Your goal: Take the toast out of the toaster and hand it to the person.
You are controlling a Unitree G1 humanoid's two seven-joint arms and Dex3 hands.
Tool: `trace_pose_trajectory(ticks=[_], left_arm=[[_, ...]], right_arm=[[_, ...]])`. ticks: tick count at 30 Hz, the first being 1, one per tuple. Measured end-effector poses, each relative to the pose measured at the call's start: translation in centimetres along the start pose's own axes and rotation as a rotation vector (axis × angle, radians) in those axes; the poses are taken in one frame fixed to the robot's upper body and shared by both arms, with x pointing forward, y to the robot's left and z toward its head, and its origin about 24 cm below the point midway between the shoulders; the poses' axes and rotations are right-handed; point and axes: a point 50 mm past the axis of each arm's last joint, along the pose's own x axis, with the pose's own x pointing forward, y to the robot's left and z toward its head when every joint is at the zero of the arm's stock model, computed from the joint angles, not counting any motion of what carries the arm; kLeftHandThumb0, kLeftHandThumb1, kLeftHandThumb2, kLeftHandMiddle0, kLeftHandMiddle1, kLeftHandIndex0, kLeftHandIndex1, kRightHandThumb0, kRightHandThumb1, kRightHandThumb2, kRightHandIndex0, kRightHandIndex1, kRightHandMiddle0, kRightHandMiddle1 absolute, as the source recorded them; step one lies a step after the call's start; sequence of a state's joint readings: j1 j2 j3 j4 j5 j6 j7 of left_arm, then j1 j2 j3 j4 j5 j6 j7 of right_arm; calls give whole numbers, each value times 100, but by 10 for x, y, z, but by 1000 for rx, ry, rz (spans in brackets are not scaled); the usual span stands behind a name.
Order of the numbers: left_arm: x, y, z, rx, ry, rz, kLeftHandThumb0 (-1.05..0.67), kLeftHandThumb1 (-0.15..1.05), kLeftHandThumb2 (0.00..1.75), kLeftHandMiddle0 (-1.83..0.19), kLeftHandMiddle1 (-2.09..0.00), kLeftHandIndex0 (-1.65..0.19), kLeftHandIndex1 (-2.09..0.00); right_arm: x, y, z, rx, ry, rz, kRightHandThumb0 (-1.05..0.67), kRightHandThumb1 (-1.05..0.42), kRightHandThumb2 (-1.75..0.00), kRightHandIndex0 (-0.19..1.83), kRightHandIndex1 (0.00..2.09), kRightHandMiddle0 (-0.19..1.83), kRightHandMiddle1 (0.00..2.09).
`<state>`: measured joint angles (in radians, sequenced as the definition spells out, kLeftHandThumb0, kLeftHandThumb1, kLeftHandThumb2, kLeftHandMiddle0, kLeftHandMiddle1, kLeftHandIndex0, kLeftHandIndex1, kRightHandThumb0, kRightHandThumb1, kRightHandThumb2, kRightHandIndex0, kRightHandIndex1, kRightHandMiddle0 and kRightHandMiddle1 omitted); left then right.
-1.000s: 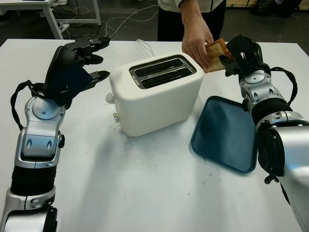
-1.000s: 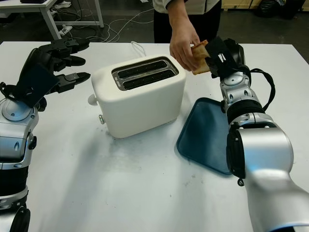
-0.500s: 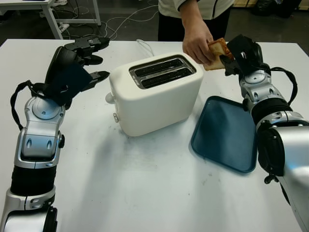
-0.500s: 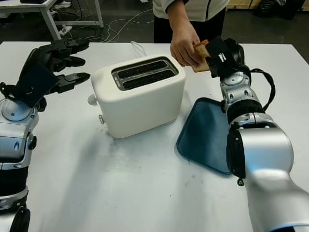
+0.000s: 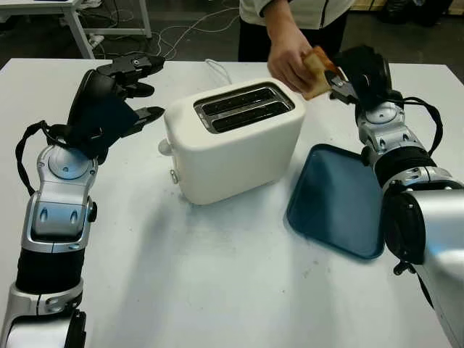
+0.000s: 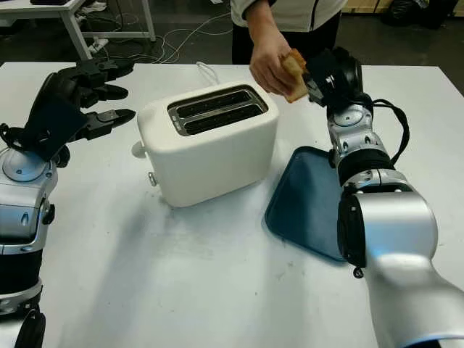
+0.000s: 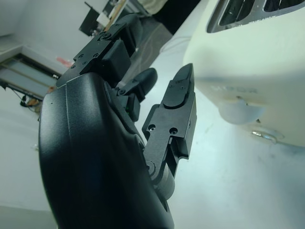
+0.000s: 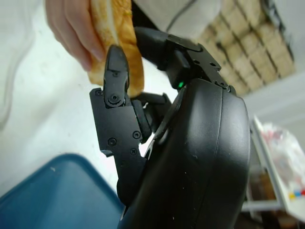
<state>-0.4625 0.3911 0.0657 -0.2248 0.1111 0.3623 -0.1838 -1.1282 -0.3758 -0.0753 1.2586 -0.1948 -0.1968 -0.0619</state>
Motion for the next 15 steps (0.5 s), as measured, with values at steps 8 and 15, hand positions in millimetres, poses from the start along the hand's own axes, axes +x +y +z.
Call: trace_pose_trajectory(ticks=[8, 15], left_arm=[[-33, 3, -1, -101, -14, 84, -30, 92, 9, -32, -77, -57, -8], [-75, 5, -4, -217, 1, 188, -32, 92, 12, -33, -66, -54, -6]], right_arm=[[-35, 0, -16, 151, -209, 51, -46, -92, -59, 27, 0, 28, 0], [-105, 15, -50, 239, -216, 121, -55, -92, -61, 30, 2, 31, 2]])
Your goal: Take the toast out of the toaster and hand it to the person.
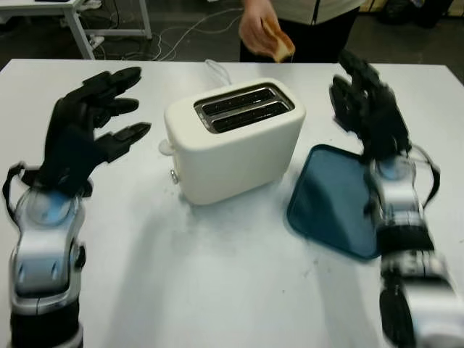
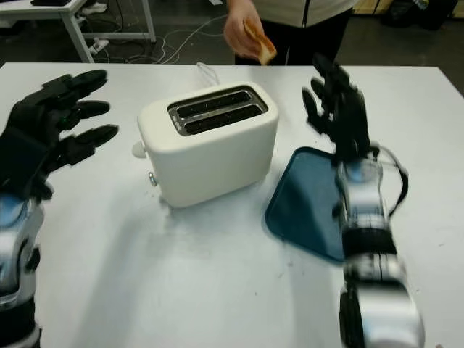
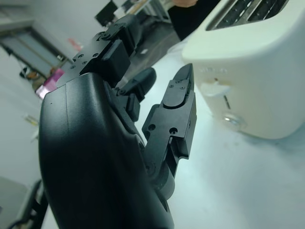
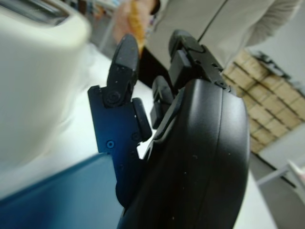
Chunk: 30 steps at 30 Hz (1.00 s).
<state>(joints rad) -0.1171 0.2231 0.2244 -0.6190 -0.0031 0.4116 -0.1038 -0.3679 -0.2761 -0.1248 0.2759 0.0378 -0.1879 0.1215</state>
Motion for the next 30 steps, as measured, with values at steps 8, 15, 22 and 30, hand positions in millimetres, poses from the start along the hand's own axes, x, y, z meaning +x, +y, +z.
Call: trace_pose_trajectory(ticks=[8, 15, 22, 30], left_arm=[[-42, 0, -18, -43, 44, 90, -38, 92, 18, -39, -58, -54, -4], [-59, -12, -33, -83, 126, 84, -35, 92, 25, -41, -52, -54, -3], [-71, -37, -62, -192, 217, 83, -32, 92, 26, -37, -46, -51, -1], [-72, -59, -78, -205, 230, 115, -42, 92, 24, -41, -44, -53, -2]], right_arm=[[-74, 32, 1, 105, 24, 34, -54, -92, -65, 35, 3, 34, 2], [-101, 57, -3, 237, 75, 43, -45, -92, -69, 33, 1, 31, 0], [-103, 64, -14, 209, 149, 15, -50, -92, -66, 28, 0, 27, 0], [-98, 73, -26, 224, 234, 27, -51, -92, -61, 26, 0, 25, 1]])
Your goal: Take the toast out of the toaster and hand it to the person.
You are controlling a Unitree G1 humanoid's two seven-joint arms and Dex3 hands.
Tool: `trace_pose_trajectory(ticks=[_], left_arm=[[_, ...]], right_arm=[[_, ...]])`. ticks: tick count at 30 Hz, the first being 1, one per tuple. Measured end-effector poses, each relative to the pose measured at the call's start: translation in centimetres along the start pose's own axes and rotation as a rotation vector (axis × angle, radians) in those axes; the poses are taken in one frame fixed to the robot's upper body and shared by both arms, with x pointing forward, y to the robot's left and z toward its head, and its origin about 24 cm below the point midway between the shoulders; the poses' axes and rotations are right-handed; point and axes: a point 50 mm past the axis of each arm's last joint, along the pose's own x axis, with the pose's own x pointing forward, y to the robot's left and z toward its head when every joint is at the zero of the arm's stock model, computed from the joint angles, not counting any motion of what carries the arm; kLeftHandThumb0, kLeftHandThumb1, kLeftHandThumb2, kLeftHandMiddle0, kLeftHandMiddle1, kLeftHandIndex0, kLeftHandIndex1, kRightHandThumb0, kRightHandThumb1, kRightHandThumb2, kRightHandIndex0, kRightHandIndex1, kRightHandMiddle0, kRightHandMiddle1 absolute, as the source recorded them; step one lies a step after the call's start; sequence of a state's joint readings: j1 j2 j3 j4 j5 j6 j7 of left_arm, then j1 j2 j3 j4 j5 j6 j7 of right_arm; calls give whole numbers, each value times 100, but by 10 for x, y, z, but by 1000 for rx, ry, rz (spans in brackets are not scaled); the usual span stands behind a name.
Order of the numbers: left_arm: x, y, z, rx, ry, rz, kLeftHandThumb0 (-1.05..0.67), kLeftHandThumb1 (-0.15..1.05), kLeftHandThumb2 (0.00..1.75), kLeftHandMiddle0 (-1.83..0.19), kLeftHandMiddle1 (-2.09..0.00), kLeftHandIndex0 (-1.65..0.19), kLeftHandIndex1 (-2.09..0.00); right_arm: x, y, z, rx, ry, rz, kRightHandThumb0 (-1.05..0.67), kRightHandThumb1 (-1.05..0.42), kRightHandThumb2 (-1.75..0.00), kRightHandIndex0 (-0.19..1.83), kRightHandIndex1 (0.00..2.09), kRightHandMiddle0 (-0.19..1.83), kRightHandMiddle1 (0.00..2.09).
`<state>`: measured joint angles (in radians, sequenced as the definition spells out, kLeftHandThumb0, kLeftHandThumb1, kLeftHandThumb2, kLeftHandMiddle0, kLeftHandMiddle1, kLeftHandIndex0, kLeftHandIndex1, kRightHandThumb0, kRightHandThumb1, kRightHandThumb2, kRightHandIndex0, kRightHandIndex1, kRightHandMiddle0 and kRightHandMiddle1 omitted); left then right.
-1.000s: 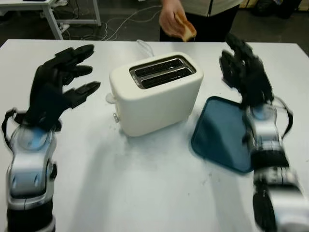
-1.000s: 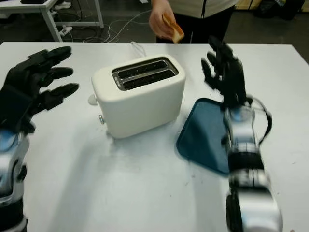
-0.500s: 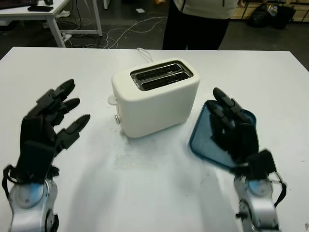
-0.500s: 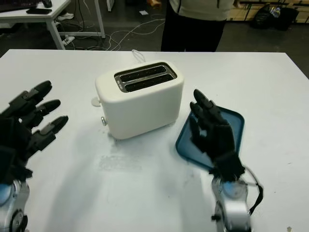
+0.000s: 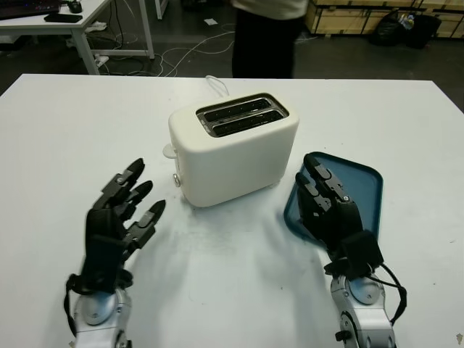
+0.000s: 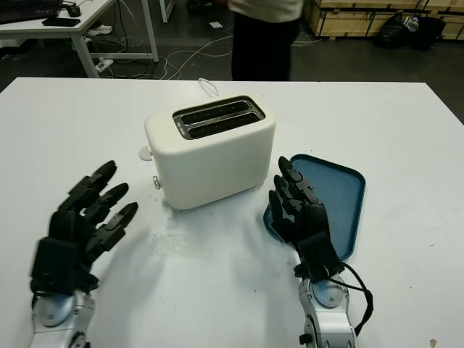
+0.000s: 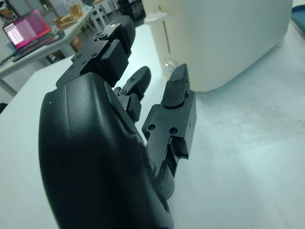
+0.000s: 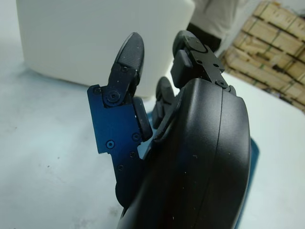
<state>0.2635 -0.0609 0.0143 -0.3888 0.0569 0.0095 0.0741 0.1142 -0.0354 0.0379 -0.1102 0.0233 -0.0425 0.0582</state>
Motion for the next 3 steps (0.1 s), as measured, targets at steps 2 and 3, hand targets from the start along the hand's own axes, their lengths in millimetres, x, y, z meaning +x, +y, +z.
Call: trace_pose_trajectory(ticks=[2, 3], left_arm=[[2, -3, -1, -8, -4, -7, -43, 92, 25, -41, -43, -53, -1], [2, -4, -2, -10, -4, -8, -44, 92, 26, -41, -43, -53, -2]], right_arm=[[1, 2, 0, 3, 16, 2, -51, -92, -61, 27, 1, 26, 1], [2, 2, 0, -1, 15, 3, -51, -92, -61, 27, 1, 26, 1]])
